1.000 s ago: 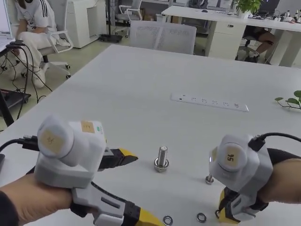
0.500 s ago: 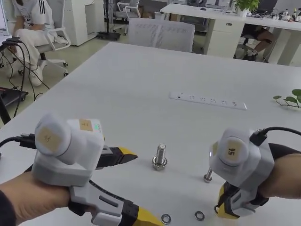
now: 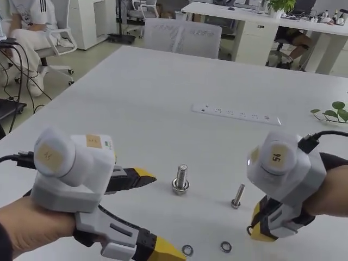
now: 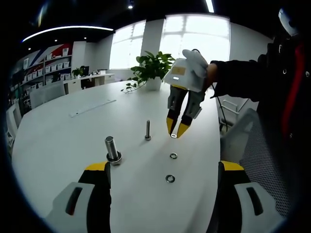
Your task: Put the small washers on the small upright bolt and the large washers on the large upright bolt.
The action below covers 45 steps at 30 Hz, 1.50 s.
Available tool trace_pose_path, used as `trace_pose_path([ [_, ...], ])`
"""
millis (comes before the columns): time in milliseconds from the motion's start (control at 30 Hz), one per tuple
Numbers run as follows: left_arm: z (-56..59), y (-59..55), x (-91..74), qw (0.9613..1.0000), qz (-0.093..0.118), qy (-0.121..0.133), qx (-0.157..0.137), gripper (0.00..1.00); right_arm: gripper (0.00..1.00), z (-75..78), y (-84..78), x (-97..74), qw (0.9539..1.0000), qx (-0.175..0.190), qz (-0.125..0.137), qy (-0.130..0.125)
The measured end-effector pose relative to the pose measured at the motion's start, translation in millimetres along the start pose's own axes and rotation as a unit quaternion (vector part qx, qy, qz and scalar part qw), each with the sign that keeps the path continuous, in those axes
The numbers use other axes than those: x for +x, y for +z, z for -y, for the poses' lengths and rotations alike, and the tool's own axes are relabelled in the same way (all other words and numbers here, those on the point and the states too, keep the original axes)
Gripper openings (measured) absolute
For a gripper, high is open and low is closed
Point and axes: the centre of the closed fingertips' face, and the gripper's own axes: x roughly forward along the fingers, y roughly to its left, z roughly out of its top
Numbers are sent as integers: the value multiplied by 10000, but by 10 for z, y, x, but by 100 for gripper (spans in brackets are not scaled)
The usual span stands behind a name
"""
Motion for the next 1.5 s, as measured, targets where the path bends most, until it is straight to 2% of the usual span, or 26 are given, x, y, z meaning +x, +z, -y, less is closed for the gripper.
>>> trace_pose_path([
  [200,0,15,6,10000,64,-23,-41,91,13,74,24,-101,9999,5,27,-102],
  [567,-4,9,19,9999,85,-50,-69,91,13,325,95,-288,9994,-11,44,-337],
  [900,-24,12,6,9999,95,-42,-100,91,13,516,239,-414,9989,-172,-7,-439],
  [1167,-61,4,-6,9999,92,-3,-131,91,13,592,347,-407,9985,-325,-48,-440],
  [1500,-70,-5,-16,9998,95,42,-163,91,13,611,343,-295,9984,-435,-186,-299],
])
